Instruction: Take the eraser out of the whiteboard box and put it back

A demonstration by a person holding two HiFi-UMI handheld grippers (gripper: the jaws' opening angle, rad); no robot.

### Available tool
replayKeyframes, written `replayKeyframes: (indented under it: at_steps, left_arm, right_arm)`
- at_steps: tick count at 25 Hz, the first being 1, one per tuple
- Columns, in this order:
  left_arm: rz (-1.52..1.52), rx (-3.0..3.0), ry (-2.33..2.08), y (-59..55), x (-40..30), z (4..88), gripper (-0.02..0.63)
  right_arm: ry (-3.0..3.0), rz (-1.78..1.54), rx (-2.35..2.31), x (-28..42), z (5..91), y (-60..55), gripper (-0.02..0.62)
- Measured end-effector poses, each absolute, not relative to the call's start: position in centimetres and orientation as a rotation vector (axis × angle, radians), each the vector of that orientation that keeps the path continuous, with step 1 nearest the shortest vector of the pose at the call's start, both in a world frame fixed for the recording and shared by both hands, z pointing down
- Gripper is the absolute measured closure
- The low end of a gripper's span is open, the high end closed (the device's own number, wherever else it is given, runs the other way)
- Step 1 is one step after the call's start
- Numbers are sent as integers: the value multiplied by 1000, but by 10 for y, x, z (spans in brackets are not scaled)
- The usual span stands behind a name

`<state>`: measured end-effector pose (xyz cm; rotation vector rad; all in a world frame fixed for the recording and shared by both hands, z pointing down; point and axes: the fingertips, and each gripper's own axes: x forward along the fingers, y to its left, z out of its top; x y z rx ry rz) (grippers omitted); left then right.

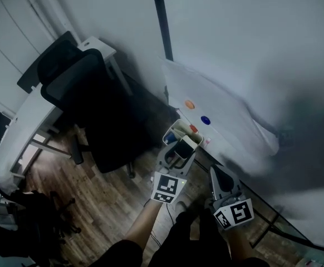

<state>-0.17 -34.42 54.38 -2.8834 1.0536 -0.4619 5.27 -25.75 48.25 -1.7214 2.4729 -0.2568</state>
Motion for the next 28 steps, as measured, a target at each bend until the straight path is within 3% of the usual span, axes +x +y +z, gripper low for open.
replayKeyframes:
  at_steps: [13, 28]
  left_arm:
    - [-378, -2907, 1028, -346, -3, 526, 377]
    - [37, -2710, 1126, -313, -25, 362, 379]
  right_arm:
    - [2474, -245, -1714, 52, 477, -263, 592]
    - [2512, 51, -1536, 44, 377, -272, 592]
